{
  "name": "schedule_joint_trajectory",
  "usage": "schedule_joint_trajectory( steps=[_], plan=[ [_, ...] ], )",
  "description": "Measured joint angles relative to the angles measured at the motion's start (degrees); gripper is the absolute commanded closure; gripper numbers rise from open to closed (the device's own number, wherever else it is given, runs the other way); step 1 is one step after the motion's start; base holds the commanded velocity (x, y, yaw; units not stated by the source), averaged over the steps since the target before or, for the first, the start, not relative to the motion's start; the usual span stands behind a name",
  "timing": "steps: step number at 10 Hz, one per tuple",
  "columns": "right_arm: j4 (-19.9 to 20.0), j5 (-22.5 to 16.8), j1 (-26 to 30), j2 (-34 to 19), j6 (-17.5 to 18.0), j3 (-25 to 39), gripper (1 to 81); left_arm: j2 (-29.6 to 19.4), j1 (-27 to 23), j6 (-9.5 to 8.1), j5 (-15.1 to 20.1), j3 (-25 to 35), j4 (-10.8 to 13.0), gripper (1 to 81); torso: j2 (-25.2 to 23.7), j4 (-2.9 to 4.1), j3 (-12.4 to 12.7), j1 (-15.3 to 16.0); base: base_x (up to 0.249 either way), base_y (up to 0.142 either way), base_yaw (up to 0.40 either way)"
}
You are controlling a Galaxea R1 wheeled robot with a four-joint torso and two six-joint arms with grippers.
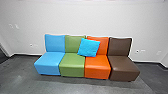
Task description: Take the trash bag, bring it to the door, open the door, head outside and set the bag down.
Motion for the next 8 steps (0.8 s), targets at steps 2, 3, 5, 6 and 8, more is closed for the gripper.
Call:
schedule_joint_trajectory(
  steps=[2, 3, 5, 6, 8],
  plan=[
    [0.21, -0.16, -0.05, -2.18, 0.0, -0.13, 1.0, 3.69, -2.39, -0.02, 2.45, -4.22, -0.11, 1.0, -4.3, -0.02, 0.0, 2.69, 0.0, 0.0, 0.0],
    [0.22, -0.13, -0.07, -3.29, 0.0, 0.01, 1.0, 5.35, -3.8, 0.0, 3.91, -5.64, -0.13, 1.0, -6.25, -0.02, -0.15, 3.87, 0.0, 0.0, 0.0],
    [0.27, -0.17, -0.57, -4.91, 0.0, 1.16, 1.0, 7.03, -7.19, -0.06, 5.35, -7.35, -0.26, 1.0, -9.53, -0.02, -2.38, 5.9, 0.0, 0.0, 0.0],
    [0.32, -0.16, -0.66, -4.94, 0.0, 1.49, 1.0, 7.36, -8.27, -0.23, 6.64, -7.85, -0.26, 1.0, -11.21, -0.02, -4.31, 6.97, 0.0, 0.0, 0.0],
    [0.43, 0.02, -0.49, -4.86, 0.0, 1.63, 1.0, 8.46, -10.17, -0.34, 8.83, -8.07, -0.24, 1.0, -15.08, -0.02, -8.02, 9.44, 0.0, 0.0, 0.0]
  ],
)
